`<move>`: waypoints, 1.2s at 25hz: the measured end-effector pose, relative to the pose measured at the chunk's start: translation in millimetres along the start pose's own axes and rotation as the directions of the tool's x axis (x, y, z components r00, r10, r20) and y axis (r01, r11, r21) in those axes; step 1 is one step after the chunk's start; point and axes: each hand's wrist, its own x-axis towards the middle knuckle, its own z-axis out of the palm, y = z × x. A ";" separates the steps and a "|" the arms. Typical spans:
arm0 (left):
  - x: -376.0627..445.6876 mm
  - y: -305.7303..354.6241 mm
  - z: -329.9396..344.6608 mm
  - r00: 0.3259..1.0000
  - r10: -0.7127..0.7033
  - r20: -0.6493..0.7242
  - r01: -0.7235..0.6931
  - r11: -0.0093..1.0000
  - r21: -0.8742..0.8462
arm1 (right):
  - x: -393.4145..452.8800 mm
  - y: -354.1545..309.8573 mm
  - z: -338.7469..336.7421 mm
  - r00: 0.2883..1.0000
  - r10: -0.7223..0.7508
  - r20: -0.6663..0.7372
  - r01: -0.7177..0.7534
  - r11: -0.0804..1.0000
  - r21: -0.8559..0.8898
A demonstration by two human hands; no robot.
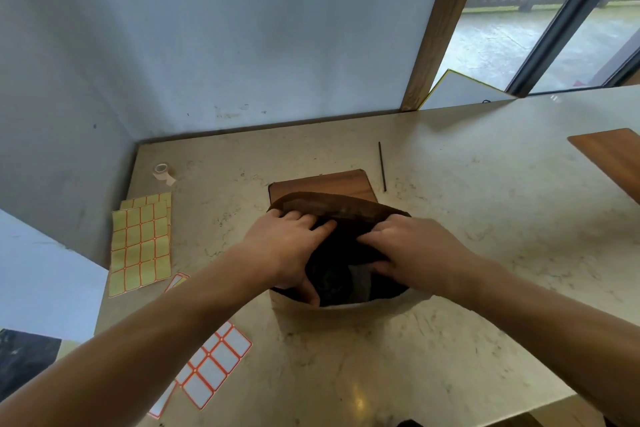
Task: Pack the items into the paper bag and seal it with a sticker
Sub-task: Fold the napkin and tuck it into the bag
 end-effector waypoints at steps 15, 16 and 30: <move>11.9 15.9 -23.7 1.000 0.015 0.000 -0.015 0.992 -0.127 | -3.3 58.9 -13.6 0.914 0.124 -0.387 0.103 0.850 0.517; 13.2 15.8 -23.3 1.000 0.013 0.012 -0.011 0.992 -0.128 | 7.4 71.2 -12.4 0.876 0.260 -0.407 0.073 0.762 0.643; 35.5 14.7 -10.7 0.997 0.072 -0.014 -0.073 0.992 -0.104 | 182.1 209.7 124.9 0.683 0.729 0.043 -0.688 0.623 0.372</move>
